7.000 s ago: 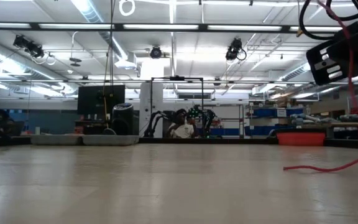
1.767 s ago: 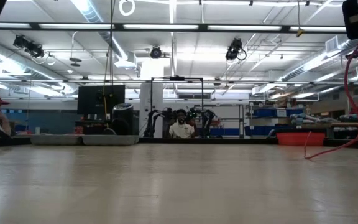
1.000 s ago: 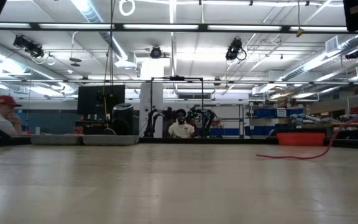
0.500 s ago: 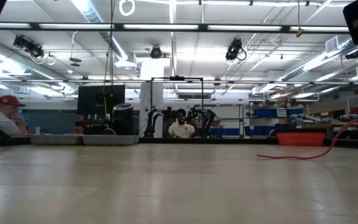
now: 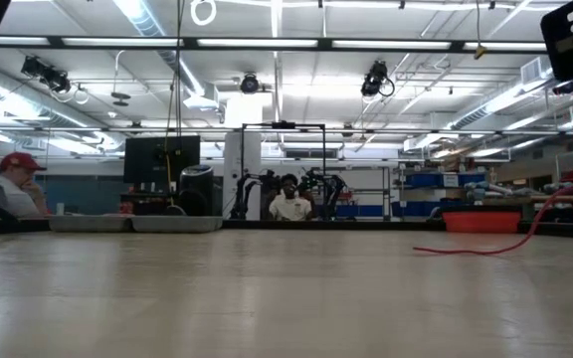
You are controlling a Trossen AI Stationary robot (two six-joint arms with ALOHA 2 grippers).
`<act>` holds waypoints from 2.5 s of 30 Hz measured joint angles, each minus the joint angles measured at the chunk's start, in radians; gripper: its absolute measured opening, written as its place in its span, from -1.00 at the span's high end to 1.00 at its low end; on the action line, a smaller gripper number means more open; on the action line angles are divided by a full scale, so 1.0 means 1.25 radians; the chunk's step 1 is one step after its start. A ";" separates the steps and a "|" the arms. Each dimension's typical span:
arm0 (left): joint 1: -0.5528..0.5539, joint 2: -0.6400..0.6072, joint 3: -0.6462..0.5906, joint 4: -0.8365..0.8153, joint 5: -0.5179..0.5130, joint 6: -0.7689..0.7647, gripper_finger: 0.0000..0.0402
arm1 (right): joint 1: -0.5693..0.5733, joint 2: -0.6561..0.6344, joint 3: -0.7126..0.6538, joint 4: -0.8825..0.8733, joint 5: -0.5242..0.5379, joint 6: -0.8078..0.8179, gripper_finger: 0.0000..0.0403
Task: Coil cords
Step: Coil the red wire on the black spool
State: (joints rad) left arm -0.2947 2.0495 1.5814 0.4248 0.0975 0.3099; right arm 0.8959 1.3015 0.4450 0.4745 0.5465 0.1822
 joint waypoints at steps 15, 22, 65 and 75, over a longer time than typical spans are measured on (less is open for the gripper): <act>-0.001 0.000 0.000 -0.002 0.001 0.000 1.00 | 0.000 0.017 0.000 0.003 0.008 -0.003 0.93; -0.001 0.000 0.000 -0.003 0.043 0.000 1.00 | 0.000 0.017 0.000 -0.001 0.047 -0.028 0.98; 0.005 0.000 0.000 -0.283 0.019 -0.132 1.00 | -0.082 -0.105 0.126 -0.152 0.129 -0.474 1.00; 0.005 0.000 0.000 -0.340 -0.053 -0.130 1.00 | -0.049 -0.100 0.184 -0.298 0.181 -0.435 1.00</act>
State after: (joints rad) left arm -0.2887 2.0491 1.5814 -0.0001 0.0316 0.1474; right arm 0.8346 1.1761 0.6753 0.1021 0.7723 -0.3611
